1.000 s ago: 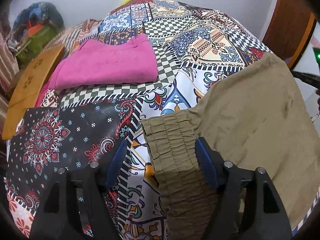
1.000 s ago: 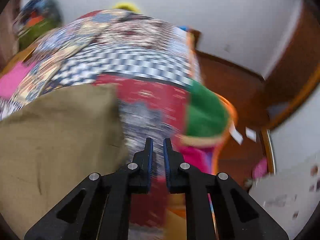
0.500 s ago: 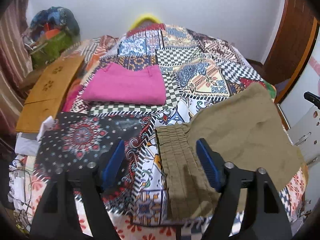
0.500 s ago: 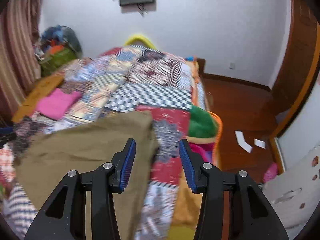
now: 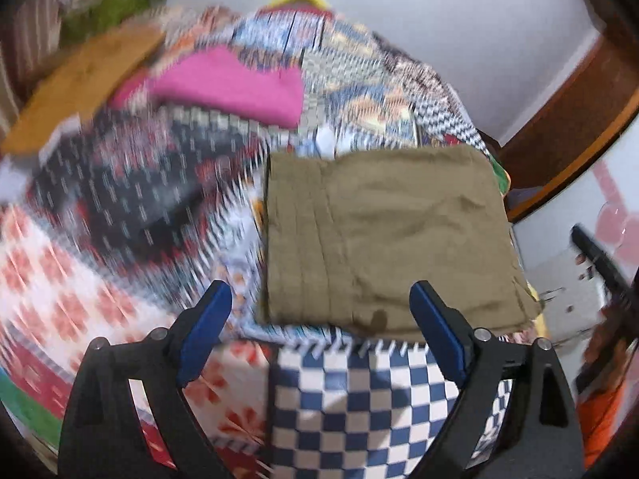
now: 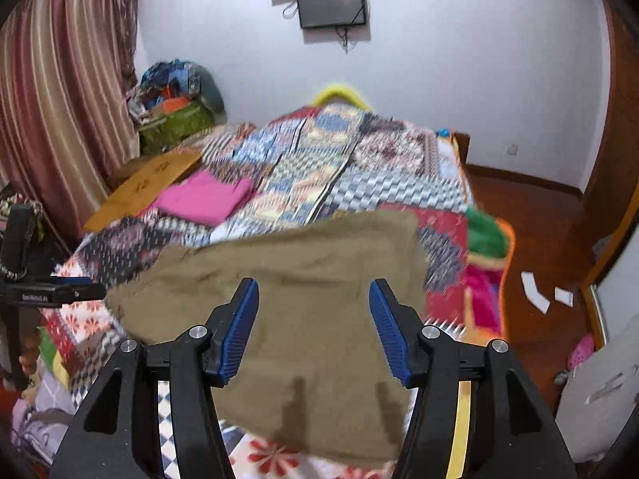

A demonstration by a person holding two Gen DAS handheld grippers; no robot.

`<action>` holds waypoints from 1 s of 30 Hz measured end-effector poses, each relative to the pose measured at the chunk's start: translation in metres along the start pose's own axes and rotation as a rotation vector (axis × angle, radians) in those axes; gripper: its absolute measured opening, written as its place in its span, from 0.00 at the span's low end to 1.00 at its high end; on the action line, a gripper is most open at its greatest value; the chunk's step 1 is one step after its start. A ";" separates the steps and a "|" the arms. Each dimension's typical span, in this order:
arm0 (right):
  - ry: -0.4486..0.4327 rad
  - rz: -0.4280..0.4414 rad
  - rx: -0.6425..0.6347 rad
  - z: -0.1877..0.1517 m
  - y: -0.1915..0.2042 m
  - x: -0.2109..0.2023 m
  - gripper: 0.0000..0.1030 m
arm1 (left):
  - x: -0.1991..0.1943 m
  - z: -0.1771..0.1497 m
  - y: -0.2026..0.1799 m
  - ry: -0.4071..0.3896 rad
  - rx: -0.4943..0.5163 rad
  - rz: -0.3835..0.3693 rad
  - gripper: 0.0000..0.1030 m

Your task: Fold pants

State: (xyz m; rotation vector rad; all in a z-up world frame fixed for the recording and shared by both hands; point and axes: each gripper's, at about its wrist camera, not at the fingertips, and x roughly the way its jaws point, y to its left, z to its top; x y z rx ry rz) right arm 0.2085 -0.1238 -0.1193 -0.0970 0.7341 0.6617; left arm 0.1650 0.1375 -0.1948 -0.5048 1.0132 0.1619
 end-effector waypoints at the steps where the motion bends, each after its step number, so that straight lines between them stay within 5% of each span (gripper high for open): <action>1: 0.014 0.008 0.005 -0.004 0.003 0.004 0.52 | 0.003 -0.003 0.002 0.017 -0.017 -0.009 0.89; 5: 0.099 0.016 0.004 -0.027 0.014 0.031 0.52 | 0.019 -0.021 0.002 0.097 -0.058 -0.035 0.89; 10: 0.213 0.046 0.037 -0.053 0.011 0.062 0.52 | 0.027 -0.027 -0.009 0.095 -0.085 -0.080 0.89; 19: 0.202 0.058 0.070 -0.059 0.005 0.060 0.58 | 0.042 -0.007 0.009 0.096 -0.254 -0.218 0.91; 28: 0.207 0.076 0.081 -0.062 0.006 0.060 0.58 | 0.058 0.005 0.011 0.073 -0.320 -0.165 0.91; 30: 0.207 0.078 0.083 -0.062 0.005 0.060 0.58 | 0.062 0.009 0.008 0.059 -0.316 -0.146 0.84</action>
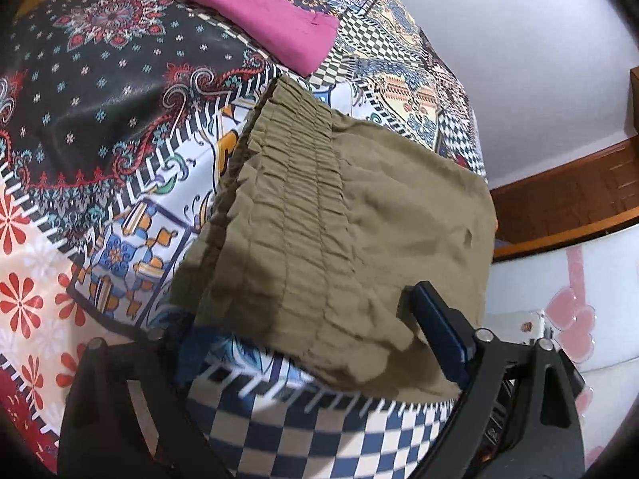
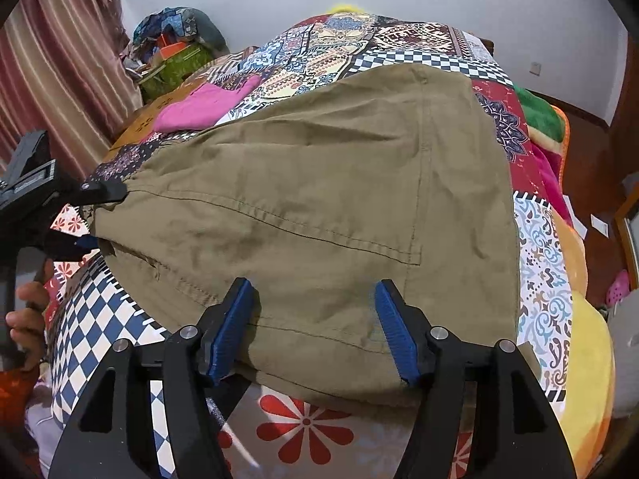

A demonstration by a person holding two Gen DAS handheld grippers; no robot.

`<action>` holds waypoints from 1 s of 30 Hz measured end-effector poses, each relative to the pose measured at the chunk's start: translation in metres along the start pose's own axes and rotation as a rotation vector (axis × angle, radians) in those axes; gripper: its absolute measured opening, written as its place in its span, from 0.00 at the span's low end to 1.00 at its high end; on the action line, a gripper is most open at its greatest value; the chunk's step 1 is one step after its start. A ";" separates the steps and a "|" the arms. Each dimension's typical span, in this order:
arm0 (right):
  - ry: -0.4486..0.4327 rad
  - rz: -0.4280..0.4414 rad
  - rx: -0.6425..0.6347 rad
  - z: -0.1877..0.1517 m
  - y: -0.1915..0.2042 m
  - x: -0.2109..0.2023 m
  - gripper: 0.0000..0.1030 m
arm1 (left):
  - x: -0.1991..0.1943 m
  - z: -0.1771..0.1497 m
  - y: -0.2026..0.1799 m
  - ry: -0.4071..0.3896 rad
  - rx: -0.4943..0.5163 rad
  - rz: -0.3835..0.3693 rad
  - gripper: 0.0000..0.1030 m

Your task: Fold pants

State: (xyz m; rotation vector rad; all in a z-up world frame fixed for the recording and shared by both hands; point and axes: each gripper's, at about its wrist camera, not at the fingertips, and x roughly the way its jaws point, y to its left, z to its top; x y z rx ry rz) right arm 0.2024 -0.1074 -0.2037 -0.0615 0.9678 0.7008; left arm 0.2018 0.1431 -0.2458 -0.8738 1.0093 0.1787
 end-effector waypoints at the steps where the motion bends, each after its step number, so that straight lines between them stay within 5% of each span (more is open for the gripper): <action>1: 0.001 0.001 0.000 0.000 0.000 0.000 0.59 | 0.002 0.001 -0.001 -0.007 0.006 0.007 0.81; 9: 0.011 -0.004 -0.003 0.001 0.000 0.000 0.59 | -0.001 0.001 -0.007 -0.055 0.052 0.022 0.44; 19: 0.021 -0.031 -0.049 0.021 0.008 -0.013 0.59 | -0.029 -0.014 -0.058 -0.241 0.348 0.155 0.35; 25: -0.104 0.019 -0.119 0.066 0.046 -0.032 0.59 | -0.046 -0.021 -0.068 -0.303 0.438 0.177 0.34; 30: -0.094 0.075 -0.196 0.076 0.087 -0.012 0.59 | -0.058 -0.022 -0.068 -0.331 0.465 0.191 0.34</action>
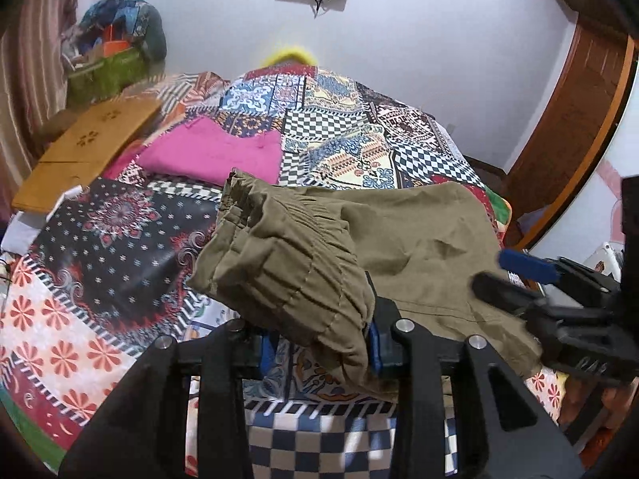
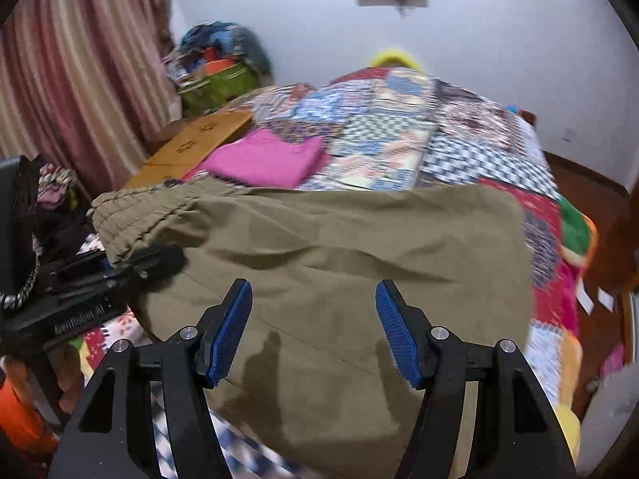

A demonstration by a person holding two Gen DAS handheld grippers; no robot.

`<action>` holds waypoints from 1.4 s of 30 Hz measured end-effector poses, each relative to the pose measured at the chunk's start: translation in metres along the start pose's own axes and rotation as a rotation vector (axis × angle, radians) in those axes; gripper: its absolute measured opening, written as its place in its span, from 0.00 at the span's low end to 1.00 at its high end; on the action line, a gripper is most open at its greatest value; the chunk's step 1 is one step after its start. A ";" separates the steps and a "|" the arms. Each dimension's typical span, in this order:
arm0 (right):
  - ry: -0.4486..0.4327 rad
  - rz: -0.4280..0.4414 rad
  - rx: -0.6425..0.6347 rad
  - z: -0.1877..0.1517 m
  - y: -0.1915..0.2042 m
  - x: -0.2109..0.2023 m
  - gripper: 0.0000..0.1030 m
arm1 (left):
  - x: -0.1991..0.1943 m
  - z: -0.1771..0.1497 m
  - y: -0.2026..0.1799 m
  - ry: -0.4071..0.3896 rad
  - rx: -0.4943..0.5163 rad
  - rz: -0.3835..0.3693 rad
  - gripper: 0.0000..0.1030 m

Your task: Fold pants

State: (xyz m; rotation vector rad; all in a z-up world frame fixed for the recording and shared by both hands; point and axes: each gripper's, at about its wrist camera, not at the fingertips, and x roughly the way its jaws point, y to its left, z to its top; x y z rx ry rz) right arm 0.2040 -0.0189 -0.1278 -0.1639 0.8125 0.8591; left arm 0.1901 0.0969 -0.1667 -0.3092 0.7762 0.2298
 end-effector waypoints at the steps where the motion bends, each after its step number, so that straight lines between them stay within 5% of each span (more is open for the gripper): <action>1: 0.010 0.007 -0.008 -0.001 0.004 0.005 0.59 | -0.002 0.000 0.003 -0.004 -0.001 0.004 0.34; 13: 0.156 0.140 0.039 -0.028 0.023 0.052 0.60 | -0.010 -0.009 0.010 -0.011 0.009 0.030 0.32; 21: 0.177 0.188 0.075 -0.028 0.013 0.048 0.60 | -0.018 -0.006 -0.026 -0.050 0.147 0.061 0.32; 33: 0.054 0.052 0.154 -0.052 -0.034 -0.028 0.59 | -0.031 0.000 -0.053 -0.086 0.257 0.070 0.31; 42: 0.141 0.072 0.177 -0.078 -0.038 0.002 0.62 | -0.033 0.003 -0.092 -0.107 0.337 0.004 0.31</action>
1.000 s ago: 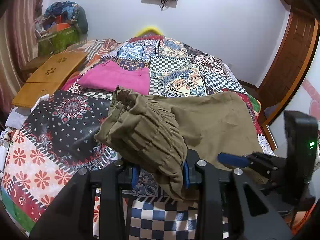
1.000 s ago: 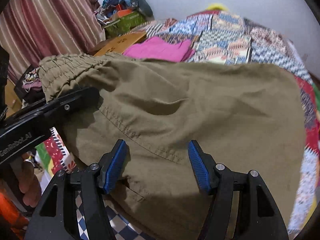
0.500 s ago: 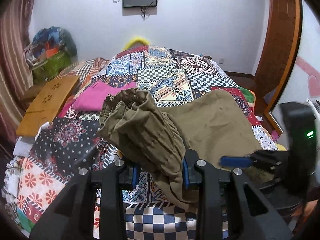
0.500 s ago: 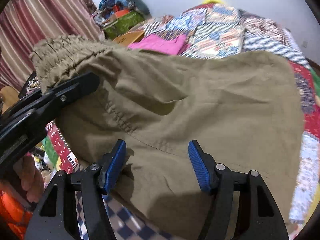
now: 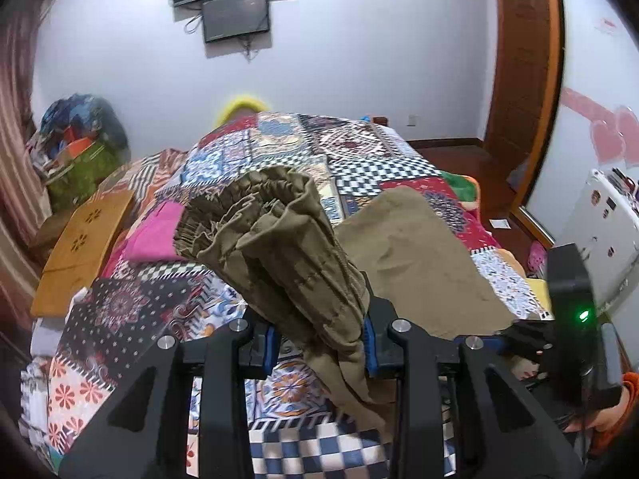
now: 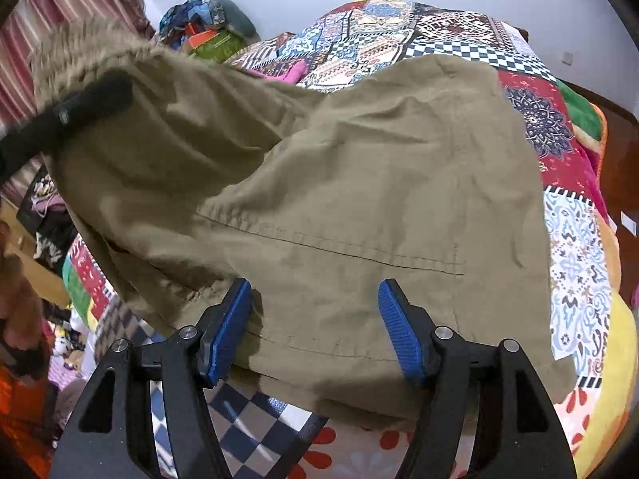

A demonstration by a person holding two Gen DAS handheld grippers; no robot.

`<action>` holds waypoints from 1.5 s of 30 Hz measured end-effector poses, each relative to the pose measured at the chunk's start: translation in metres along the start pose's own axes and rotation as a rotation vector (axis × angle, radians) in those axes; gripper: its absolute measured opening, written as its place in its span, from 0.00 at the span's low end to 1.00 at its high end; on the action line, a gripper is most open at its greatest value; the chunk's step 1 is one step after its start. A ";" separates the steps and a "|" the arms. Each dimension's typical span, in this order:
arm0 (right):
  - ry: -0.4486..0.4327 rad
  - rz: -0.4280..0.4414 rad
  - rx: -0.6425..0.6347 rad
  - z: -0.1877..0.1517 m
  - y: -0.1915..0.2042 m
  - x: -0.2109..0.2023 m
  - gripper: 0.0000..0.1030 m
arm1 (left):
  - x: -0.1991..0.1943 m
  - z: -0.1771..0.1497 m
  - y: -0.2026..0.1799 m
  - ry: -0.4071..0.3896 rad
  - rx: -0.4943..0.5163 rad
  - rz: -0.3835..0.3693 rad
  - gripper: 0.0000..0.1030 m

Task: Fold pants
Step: 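Raise the waistband with the left gripper while the right gripper holds the leg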

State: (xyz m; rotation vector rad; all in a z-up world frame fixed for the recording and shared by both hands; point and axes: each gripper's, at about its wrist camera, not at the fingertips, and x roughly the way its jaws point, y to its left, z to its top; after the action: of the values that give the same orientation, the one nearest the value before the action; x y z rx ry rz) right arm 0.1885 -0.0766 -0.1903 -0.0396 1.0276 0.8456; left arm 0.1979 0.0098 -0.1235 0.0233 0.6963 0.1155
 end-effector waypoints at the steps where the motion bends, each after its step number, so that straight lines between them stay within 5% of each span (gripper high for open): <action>1: 0.003 0.005 0.001 0.000 0.000 0.001 0.62 | 0.000 0.002 -0.003 -0.002 0.008 -0.005 0.31; 13: -0.053 0.044 0.056 -0.005 -0.011 -0.013 0.63 | 0.005 0.028 -0.044 -0.012 0.069 -0.104 0.30; 19: -0.203 -0.012 0.167 -0.016 -0.040 -0.065 0.63 | 0.013 0.033 -0.051 0.010 0.070 -0.138 0.30; 25: -0.113 -0.089 0.248 -0.035 -0.075 -0.049 0.63 | 0.017 0.038 -0.068 0.011 0.107 -0.156 0.30; 32: -0.067 -0.112 0.187 -0.030 -0.069 -0.023 0.69 | 0.024 0.043 -0.092 0.013 0.149 -0.194 0.30; 45: -0.161 -0.069 0.258 -0.037 -0.083 -0.064 0.68 | 0.043 0.050 -0.133 0.049 0.226 -0.272 0.29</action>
State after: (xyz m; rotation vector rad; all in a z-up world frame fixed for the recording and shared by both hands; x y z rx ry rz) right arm 0.1986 -0.1871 -0.1907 0.2073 0.9705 0.6379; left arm 0.2751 -0.1171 -0.1207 0.1427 0.7519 -0.2244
